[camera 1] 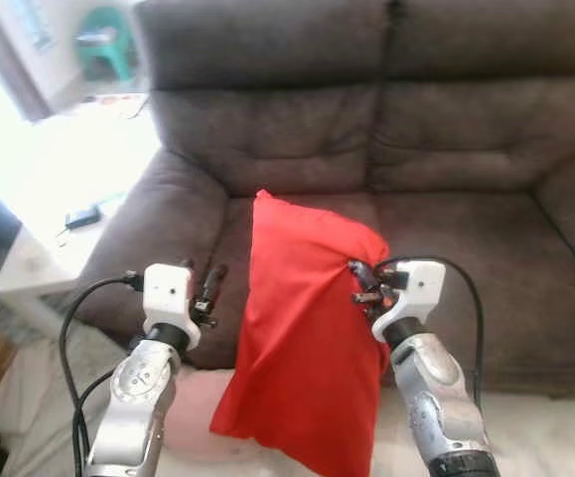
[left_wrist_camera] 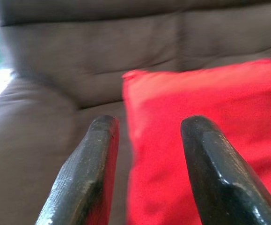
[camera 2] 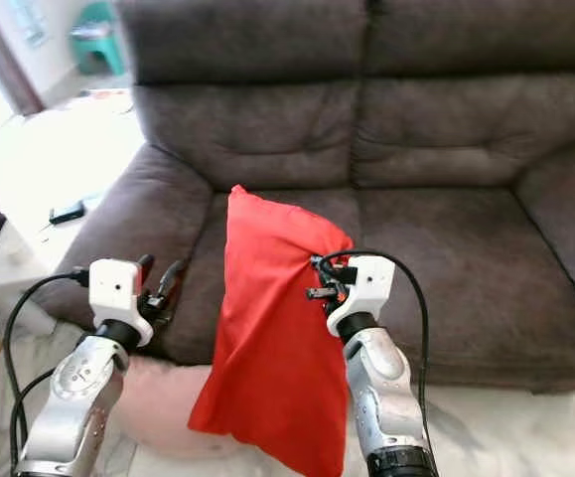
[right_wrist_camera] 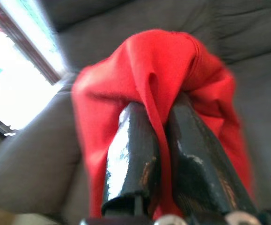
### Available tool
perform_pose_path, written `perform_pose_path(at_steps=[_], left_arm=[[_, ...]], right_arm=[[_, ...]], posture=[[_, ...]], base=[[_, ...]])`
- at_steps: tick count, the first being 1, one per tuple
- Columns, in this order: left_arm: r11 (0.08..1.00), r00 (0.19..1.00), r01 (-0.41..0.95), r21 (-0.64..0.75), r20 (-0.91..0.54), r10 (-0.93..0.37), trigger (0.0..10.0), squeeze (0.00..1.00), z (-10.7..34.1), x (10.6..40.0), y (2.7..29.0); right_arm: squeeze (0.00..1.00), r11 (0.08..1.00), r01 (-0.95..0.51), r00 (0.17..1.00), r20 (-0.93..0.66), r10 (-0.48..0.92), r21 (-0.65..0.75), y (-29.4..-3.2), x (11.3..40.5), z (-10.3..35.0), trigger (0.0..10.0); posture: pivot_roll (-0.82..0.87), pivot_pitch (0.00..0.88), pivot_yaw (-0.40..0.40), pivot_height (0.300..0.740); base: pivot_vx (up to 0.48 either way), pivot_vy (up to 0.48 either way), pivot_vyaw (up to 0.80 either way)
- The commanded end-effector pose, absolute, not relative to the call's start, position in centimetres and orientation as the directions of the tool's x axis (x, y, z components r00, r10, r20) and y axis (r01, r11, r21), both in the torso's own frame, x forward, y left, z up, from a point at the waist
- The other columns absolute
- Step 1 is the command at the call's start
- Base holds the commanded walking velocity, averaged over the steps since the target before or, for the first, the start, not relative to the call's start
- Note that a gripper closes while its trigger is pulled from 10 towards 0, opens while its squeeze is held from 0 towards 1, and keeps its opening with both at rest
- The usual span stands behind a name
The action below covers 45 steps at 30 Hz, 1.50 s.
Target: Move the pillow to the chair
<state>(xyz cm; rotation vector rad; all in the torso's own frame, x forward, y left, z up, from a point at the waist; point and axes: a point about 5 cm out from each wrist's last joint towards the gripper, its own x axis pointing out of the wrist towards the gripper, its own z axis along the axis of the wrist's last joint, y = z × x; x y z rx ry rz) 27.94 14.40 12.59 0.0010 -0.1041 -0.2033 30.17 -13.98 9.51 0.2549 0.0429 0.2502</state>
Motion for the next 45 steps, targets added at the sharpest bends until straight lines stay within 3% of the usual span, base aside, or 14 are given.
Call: perform_pose_path(at_steps=[1,8,25,32,37,45], left_arm=[[0.982,0.977,0.185,0.026,0.105,-0.187,10.0,0.0,12.6,27.9,15.2],[0.983,0.977,0.183,0.026,0.103,-0.185,10.0,0.0,12.5,27.8,15.2],[0.983,0.978,0.184,0.023,0.1,-0.185,10.0,0.0,12.6,27.9,15.4],[0.959,0.957,0.283,0.006,0.065,-0.283,10.0,0.0,12.8,27.8,15.2],[0.919,0.92,0.39,0.058,0.013,-0.391,10.0,0.0,13.2,27.2,15.6],[0.887,0.89,0.456,0.068,-0.012,-0.456,10.0,0.0,14.0,26.8,16.4]], right_arm=[[0.0,0.927,-0.29,0.953,0.157,0.258,0.237,-13.3,31.0,13.0,10.0],[0.0,0.927,-0.291,0.953,0.159,0.259,0.236,-13.2,31.0,13.0,10.0],[0.0,0.932,-0.321,0.943,0.151,0.297,0.167,-14.5,31.4,13.3,10.0],[0.0,0.885,-0.458,0.886,0.134,0.445,0.09,-14.3,31.1,13.5,10.0],[0.0,0.768,-0.64,0.767,0.055,0.64,-0.011,-13.9,30.0,13.3,10.0],[0.0,0.67,-0.741,0.671,0.001,0.741,-0.048,-13.8,29.0,13.1,10.0]], posture=[[0.01,0.038,0.084,0.74],[0.01,0.038,0.084,0.74],[0.01,0.051,0.083,0.74],[0.01,0.053,0.082,0.74],[0.02,0.055,0.081,0.74],[0.02,0.056,0.077,0.74]], base=[[0.0,0.0,-0.8],[0.0,0.0,-0.8],[0.0,0.0,0.0],[0.0,0.0,0.0],[0.0,0.0,0.0],[0.0,0.0,0.0]])
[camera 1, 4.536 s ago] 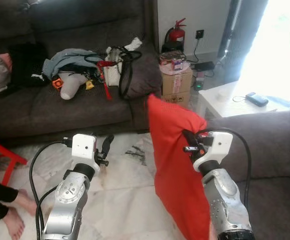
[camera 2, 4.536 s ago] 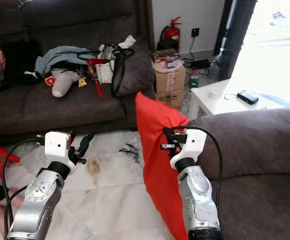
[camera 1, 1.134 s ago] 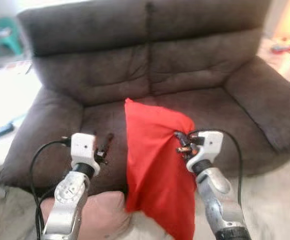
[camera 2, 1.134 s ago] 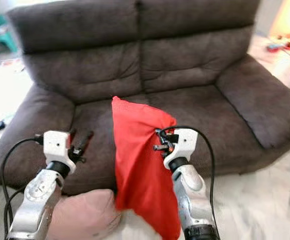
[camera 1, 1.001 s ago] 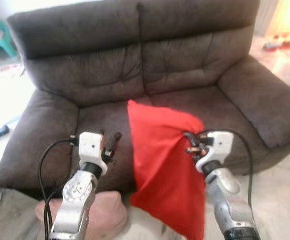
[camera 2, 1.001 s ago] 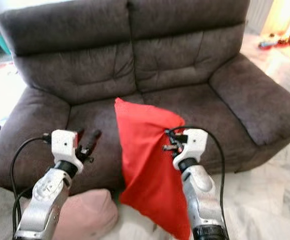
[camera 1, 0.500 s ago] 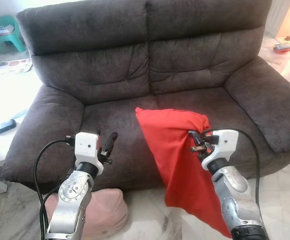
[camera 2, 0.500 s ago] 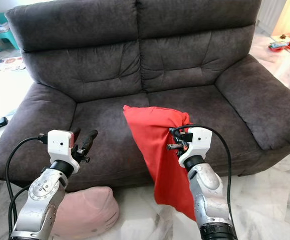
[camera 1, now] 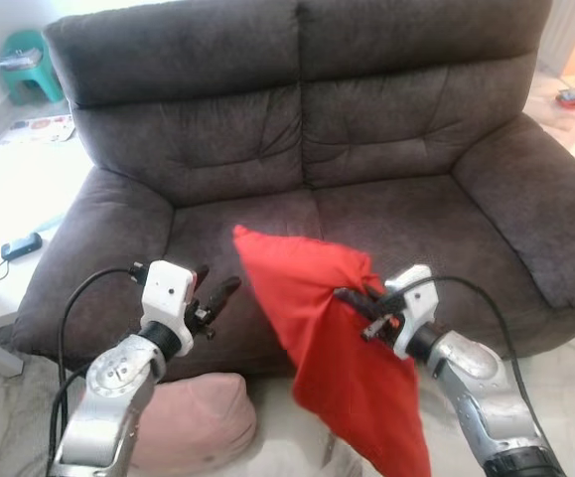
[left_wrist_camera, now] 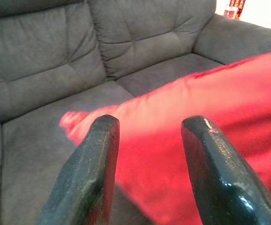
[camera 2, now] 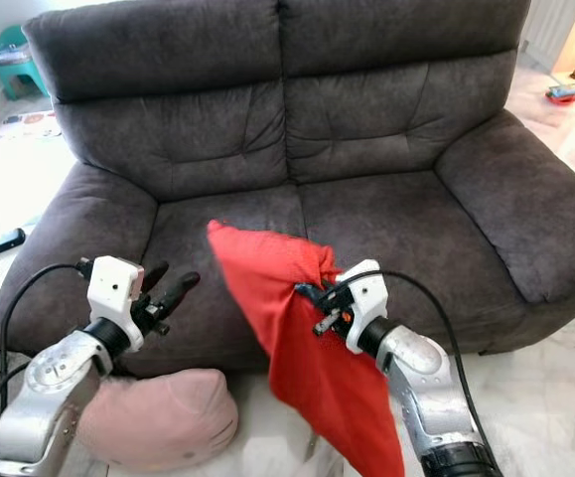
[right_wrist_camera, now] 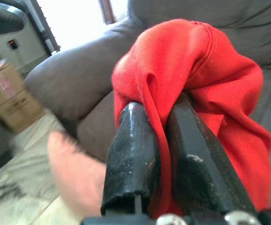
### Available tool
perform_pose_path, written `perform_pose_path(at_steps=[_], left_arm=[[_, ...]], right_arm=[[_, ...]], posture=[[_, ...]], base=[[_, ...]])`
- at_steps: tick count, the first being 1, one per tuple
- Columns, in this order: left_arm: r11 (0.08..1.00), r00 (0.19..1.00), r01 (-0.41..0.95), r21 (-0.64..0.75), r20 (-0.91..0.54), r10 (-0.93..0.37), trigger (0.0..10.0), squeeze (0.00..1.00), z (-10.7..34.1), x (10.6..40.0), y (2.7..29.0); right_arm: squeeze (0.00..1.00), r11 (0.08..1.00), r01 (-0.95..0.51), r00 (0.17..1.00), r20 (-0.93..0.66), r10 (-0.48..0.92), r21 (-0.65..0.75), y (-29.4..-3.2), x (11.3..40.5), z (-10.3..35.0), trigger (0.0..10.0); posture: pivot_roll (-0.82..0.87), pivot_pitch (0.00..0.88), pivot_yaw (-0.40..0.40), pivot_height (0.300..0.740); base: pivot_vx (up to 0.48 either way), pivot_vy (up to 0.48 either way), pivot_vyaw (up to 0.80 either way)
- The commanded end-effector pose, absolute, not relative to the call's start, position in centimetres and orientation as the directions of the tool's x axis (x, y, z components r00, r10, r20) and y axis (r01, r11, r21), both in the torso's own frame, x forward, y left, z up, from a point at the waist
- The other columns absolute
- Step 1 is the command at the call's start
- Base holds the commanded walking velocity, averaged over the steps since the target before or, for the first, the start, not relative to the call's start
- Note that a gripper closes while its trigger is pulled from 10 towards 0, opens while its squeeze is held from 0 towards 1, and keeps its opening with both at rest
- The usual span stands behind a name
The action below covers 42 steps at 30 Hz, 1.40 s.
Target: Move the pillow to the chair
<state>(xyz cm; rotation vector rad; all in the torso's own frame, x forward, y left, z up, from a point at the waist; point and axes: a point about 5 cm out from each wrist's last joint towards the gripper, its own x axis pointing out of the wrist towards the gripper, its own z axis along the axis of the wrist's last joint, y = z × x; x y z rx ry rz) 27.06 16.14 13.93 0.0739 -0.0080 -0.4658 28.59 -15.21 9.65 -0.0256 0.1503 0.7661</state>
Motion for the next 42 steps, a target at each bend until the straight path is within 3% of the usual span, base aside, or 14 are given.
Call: perform_pose_path(at_steps=[1,13,20,22,29,31,34,37,42], left_arm=[[0.881,0.883,0.469,0.061,-0.015,-0.469,10.0,0.0,14.2,26.7,16.4],[0.753,0.736,0.656,-0.055,-0.174,-0.654,10.0,0.0,14.1,23.3,18.3],[0.633,0.587,0.766,-0.111,-0.28,-0.76,10.0,0.0,14.8,19.1,20.1],[0.581,0.508,0.803,-0.134,-0.357,-0.784,10.0,0.0,14.5,17.6,20.7],[0.541,0.409,0.829,-0.142,-0.507,-0.759,10.0,0.0,13.0,15.4,21.1],[0.503,0.373,0.864,-0.023,-0.64,-0.671,10.0,0.0,11.6,14.9,22.0],[0.497,0.424,0.863,0.093,-0.668,-0.612,10.0,0.0,11.0,15.4,22.6],[0.6,0.611,0.765,0.234,-0.555,-0.564,10.0,0.0,11.7,17.7,22.9],[0.588,0.649,0.75,0.302,-0.504,-0.569,10.0,0.0,11.9,18.4,23.0]], right_arm=[[0.0,0.654,-0.755,0.655,-0.008,0.755,-0.045,-13.8,28.8,13.1,10.0],[0.0,0.475,-0.879,0.477,-0.115,0.871,-0.046,-14.4,27.4,12.9,10.0],[0.0,0.418,-0.908,0.417,-0.145,0.897,-0.025,-14.5,27.1,12.7,10.0],[0.0,0.393,-0.919,0.39,-0.162,0.906,-0.016,-14.4,26.9,12.5,10.0],[0.0,0.329,-0.944,0.325,-0.165,0.931,-0.004,-14.3,26.5,12.5,10.0],[0.0,0.292,-0.956,0.288,-0.175,0.941,-0.004,-14.4,26.3,12.5,10.0],[0.0,0.263,-0.965,0.259,-0.178,0.949,-0.003,-14.4,26.2,12.5,10.0],[0.0,0.227,-0.974,0.222,-0.178,0.959,0.007,-14.4,25.8,12.5,10.0],[0.0,0.157,-0.988,0.152,-0.179,0.972,0.012,-14.5,25.0,12.6,10.0]], posture=[[0.02,0.056,0.077,0.74],[0.03,0.046,0.073,0.74],[0.05,0.037,0.066,0.74],[0.05,0.037,0.066,0.74],[0.06,0.03,0.062,0.74],[0.06,0.033,0.06,0.74],[0.06,0.033,0.06,0.74],[0.06,0.037,0.058,0.74],[0.06,0.048,0.052,0.74]], base=[[0.0,0.0,0.0],[0.0,0.0,0.0],[0.0,0.0,0.0],[0.0,0.0,0.0],[0.0,0.0,0.0],[0.0,0.0,0.0],[0.0,0.0,0.0],[0.0,0.0,0.0],[0.0,0.0,0.0]])
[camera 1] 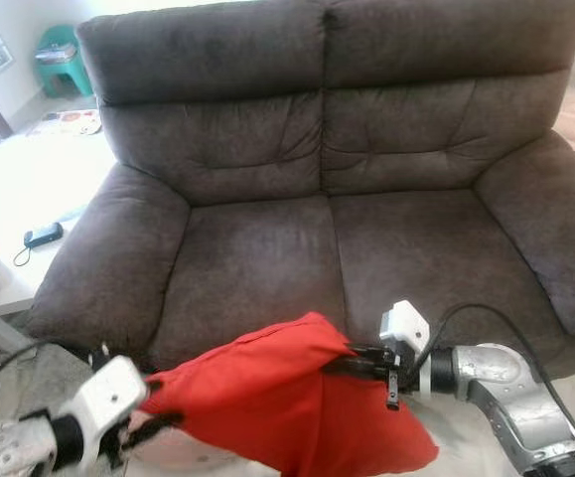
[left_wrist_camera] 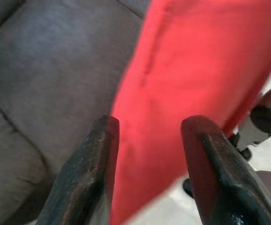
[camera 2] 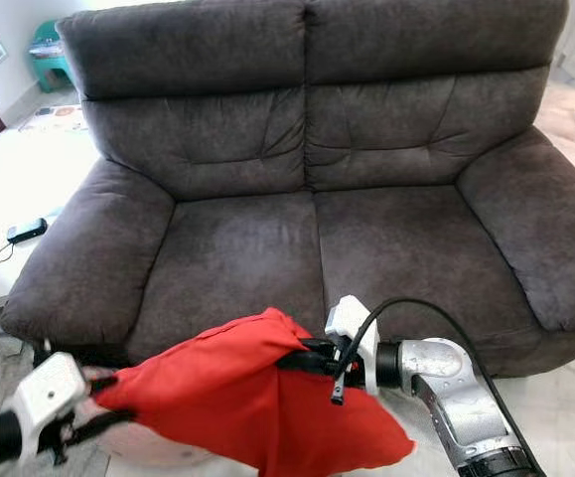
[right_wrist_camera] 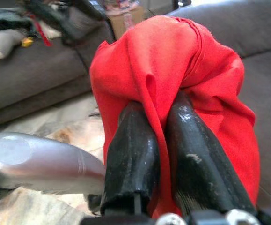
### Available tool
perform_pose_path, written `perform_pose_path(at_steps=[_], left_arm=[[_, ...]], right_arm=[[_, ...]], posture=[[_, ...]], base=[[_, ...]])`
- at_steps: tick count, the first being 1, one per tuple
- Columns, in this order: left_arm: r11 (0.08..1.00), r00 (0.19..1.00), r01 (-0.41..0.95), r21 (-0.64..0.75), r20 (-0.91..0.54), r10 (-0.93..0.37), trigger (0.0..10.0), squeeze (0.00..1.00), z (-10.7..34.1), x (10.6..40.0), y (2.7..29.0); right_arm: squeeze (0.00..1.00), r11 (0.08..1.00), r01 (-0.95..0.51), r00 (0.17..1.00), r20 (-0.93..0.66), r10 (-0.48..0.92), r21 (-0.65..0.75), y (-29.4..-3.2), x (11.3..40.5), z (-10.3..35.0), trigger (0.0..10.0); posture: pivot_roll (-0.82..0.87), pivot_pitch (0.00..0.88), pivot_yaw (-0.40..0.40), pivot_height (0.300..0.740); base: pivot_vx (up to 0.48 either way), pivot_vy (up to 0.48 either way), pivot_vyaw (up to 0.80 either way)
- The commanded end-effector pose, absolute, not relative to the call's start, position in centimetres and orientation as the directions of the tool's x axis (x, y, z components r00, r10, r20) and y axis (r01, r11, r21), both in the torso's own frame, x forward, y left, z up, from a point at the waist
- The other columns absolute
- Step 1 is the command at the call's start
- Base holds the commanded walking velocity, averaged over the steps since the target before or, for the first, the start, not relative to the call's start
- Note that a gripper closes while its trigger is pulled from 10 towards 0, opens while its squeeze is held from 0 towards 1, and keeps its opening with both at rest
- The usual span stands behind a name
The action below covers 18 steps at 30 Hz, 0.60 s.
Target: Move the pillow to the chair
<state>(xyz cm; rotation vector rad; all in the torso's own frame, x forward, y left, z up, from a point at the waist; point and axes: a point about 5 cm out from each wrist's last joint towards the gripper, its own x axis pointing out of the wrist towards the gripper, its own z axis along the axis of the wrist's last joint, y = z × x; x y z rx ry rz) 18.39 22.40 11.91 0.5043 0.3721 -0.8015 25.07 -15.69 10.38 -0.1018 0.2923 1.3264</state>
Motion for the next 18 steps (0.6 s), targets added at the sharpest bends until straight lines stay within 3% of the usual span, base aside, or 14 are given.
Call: perform_pose_path(at_steps=[1,5,9,11,15,16,18], left_arm=[[0.568,0.631,0.767,0.297,-0.505,-0.588,10.0,0.0,11.9,18.3,22.9],[0.485,0.539,0.835,0.259,-0.562,-0.628,10.0,0.0,11.0,17.2,22.8],[0.437,0.5,0.86,0.262,-0.599,-0.625,10.0,0.0,10.4,16.8,23.2],[0.373,0.435,0.896,0.242,-0.647,-0.626,10.0,0.0,9.8,16.0,23.7],[0.354,0.416,0.906,0.233,-0.652,-0.634,10.0,0.0,10.0,16.0,23.7],[0.357,0.419,0.905,0.234,-0.646,-0.638,10.0,1.0,10.0,16.1,23.7],[0.357,0.41,0.908,0.219,-0.64,-0.65,10.0,1.0,10.0,16.1,23.8]], right_arm=[[0.0,0.136,-0.991,0.132,-0.182,0.974,0.01,-14.6,24.8,12.6,10.0],[0.0,0.089,-0.996,0.086,-0.171,0.981,0.007,-14.7,24.4,12.7,10.0],[0.0,0.073,-0.997,0.072,-0.176,0.982,-0.001,-14.8,24.3,12.7,10.0],[0.0,0.063,-0.998,0.063,-0.196,0.979,-0.004,-14.9,24.3,12.5,10.0],[0.0,0.056,-0.998,0.056,-0.2,0.978,-0.001,-15.0,24.3,12.4,10.0],[0.0,0.056,-0.998,0.055,-0.2,0.978,0.0,-15.0,24.2,12.4,10.0],[0.0,0.058,-0.998,0.057,-0.202,0.978,-0.002,-15.1,24.3,12.4,10.0]], posture=[[0.06,0.048,0.052,0.74],[0.07,0.05,0.054,0.74],[0.07,0.052,0.053,0.74],[0.07,0.059,0.053,0.74],[0.08,0.058,0.052,0.74],[0.08,0.058,0.052,0.74],[0.08,0.062,0.053,0.74]], base=[[0.0,0.0,0.0],[0.0,0.0,0.0],[0.0,0.0,0.0],[0.0,0.0,0.0],[0.0,0.0,0.0],[0.0,0.0,0.0],[0.0,0.0,0.0]])
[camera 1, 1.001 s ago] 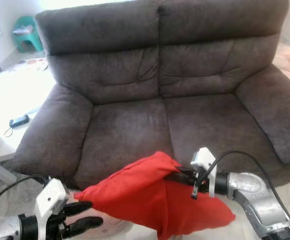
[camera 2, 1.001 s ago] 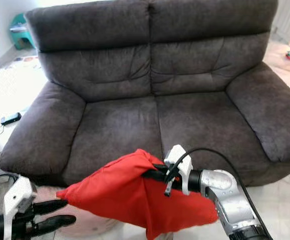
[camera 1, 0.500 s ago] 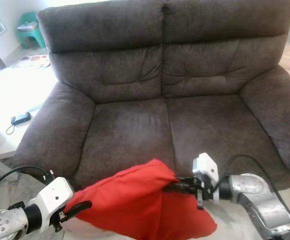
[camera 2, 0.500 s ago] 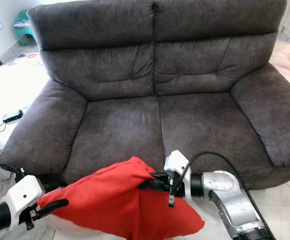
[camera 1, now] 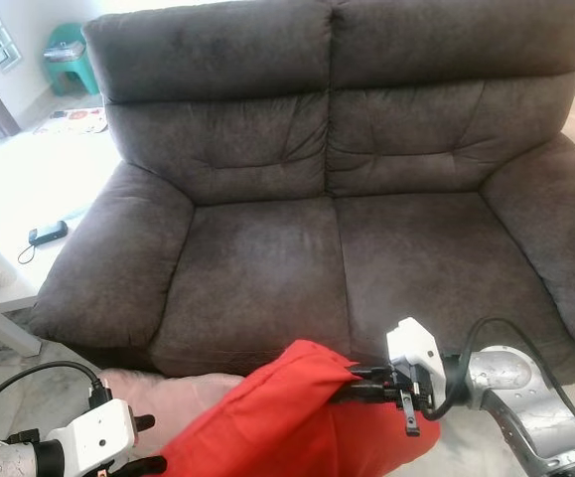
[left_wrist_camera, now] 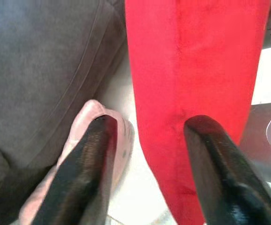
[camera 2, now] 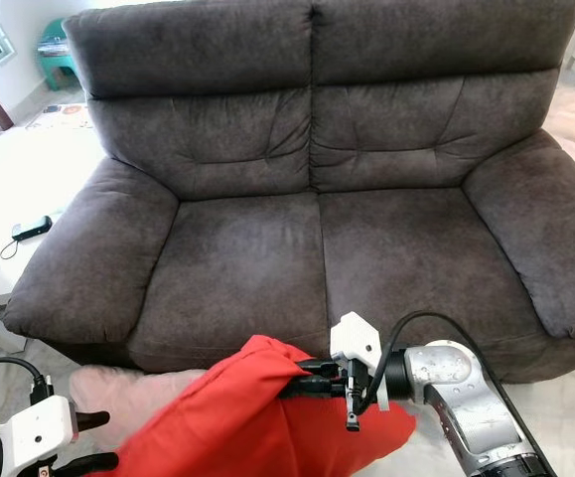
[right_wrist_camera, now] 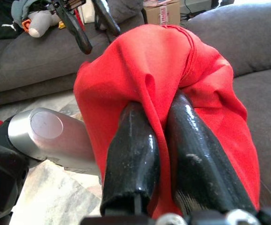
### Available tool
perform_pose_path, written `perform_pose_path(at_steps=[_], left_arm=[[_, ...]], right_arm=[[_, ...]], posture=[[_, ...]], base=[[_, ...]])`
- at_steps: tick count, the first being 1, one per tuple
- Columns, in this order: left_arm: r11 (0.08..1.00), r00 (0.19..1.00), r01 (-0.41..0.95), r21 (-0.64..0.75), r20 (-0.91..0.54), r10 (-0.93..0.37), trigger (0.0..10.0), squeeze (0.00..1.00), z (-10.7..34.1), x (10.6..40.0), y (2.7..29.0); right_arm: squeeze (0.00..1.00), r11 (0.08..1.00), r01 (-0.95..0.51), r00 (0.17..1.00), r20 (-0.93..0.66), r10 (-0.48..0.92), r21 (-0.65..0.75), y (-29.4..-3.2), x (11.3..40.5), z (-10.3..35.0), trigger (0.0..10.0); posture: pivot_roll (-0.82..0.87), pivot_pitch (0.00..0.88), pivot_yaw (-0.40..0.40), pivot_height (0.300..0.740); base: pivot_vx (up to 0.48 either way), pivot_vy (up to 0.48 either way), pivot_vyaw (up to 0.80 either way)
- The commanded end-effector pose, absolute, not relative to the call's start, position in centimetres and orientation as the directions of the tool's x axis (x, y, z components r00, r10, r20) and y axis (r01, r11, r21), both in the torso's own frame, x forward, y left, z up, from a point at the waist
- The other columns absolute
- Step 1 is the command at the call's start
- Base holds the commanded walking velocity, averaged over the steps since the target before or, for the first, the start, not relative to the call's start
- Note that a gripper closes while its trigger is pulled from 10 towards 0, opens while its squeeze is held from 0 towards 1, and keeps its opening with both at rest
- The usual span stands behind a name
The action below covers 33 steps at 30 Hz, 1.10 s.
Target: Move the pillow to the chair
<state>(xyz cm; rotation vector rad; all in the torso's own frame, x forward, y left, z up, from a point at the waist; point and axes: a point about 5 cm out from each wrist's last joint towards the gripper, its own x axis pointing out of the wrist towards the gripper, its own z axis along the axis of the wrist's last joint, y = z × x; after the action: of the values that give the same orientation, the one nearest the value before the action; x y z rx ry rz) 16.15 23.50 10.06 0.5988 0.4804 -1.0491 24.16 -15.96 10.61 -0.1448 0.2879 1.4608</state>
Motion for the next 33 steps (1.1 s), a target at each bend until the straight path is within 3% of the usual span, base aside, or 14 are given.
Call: perform_pose_path(at_steps=[1,15,16,17,33], left_arm=[[0.353,0.406,0.91,0.218,-0.642,-0.651,10.0,1.0,10.0,16.1,23.7],[0.293,0.337,0.939,0.182,-0.663,-0.669,10.0,1.0,9.1,15.0,23.2],[0.289,0.34,0.938,0.191,-0.668,-0.662,10.0,0.15,9.0,14.9,23.3],[0.286,0.34,0.938,0.195,-0.672,-0.658,10.0,0.0,8.9,14.9,23.3],[0.232,0.3,0.953,0.197,-0.737,-0.605,10.0,0.0,7.2,13.9,24.6]], right_arm=[[0.0,0.062,-0.998,0.061,-0.204,0.977,-0.005,-15.1,24.4,12.4,10.0],[0.0,0.082,-0.996,0.086,-0.211,0.974,-0.029,-15.3,24.9,12.3,10.0],[0.0,0.081,-0.996,0.086,-0.211,0.974,-0.029,-15.3,24.9,12.3,10.0],[0.0,0.081,-0.996,0.085,-0.211,0.974,-0.03,-15.3,24.9,12.3,10.0],[0.0,0.066,-0.997,0.072,-0.215,0.974,-0.035,-15.4,25.0,12.4,10.0]], posture=[[0.08,0.062,0.053,0.74],[0.08,0.05,0.056,0.74],[0.08,0.05,0.056,0.74],[0.08,0.05,0.056,0.74],[0.08,0.037,0.052,0.74]], base=[[0.0,0.0,0.0],[0.0,0.0,0.0],[0.0,0.0,0.0],[0.0,0.0,0.0],[0.0,0.0,0.0]])
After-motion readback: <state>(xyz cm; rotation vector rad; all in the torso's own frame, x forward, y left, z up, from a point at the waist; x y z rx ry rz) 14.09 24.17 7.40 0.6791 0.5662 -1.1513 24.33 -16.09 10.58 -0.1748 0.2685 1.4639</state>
